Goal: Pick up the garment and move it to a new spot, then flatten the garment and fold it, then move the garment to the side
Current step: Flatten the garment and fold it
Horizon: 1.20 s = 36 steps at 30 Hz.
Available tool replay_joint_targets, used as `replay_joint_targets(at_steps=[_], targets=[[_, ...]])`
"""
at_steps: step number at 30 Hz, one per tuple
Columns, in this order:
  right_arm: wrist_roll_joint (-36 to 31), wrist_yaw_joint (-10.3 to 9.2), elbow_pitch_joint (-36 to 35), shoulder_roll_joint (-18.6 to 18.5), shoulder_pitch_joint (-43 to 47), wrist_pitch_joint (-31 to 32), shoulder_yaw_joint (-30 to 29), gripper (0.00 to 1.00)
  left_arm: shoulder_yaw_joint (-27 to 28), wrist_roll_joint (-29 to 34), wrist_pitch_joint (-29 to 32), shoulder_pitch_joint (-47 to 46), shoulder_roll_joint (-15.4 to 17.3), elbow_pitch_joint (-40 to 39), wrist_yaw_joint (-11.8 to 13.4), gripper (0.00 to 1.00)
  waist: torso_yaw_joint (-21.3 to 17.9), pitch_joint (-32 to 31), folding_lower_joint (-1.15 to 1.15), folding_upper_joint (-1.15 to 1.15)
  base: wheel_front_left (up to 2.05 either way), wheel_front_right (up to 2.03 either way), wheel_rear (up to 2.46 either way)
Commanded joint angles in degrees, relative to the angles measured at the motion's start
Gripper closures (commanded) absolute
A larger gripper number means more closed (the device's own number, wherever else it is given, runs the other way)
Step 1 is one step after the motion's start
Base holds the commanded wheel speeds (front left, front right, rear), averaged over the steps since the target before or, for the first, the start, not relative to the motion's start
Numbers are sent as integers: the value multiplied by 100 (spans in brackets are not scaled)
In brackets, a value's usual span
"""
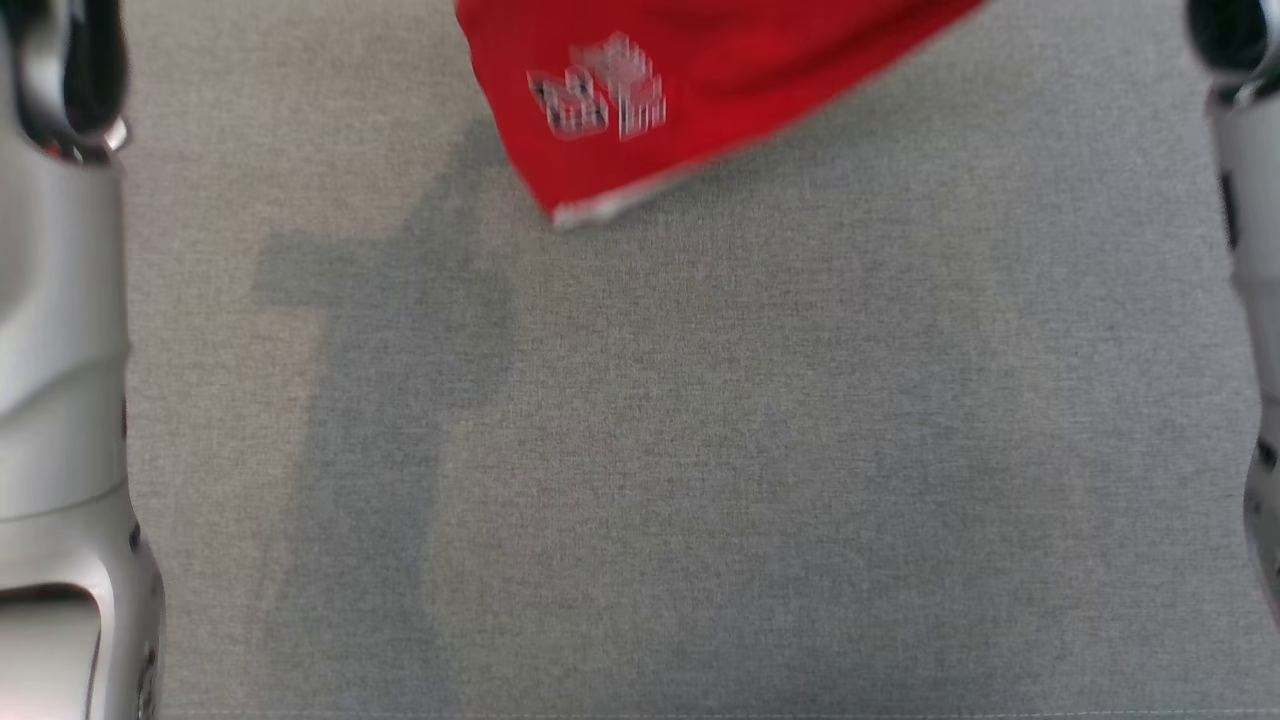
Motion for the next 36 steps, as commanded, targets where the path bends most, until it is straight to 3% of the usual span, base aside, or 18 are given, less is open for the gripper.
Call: replay_joint_targets(at_steps=[1, 6, 12, 17, 23, 36], targets=[[-164, -14, -114, -16, -225, 0, -133, 100, 165, 154, -2, -213, -23, -122, 58, 100, 2, 362, 0, 0, 0, 0, 0], [-536, -13, -481, 27, -449, 0, -268, 100, 571, 429, 1, -245, -451, -577, -2, 100, 108, 468, 0, 0, 0, 0, 0], [-551, -12, -583, 42, 813, 0, 42, 100, 574, 339, -1, 1155, -754, -502, -44, 100, 102, 365, 0, 0, 0, 0, 0], [-419, -12, -688, 183, 2412, 0, 514, 100, 537, 49, -2, 2769, -879, -330, -48, 100, -6, 224, 0, 0, 0, 0, 0], [-192, -12, -883, 335, 3926, 0, 404, 100, 646, -102, -2, 4134, -965, -336, -50, 100, -37, -63, 0, 0, 0, 0, 0], [-133, -14, -1080, 639, 5671, -1, 120, 100, 689, -361, -2, 5812, -981, -714, -38, 100, 103, -1031, 0, 0, 0, 0, 0]])
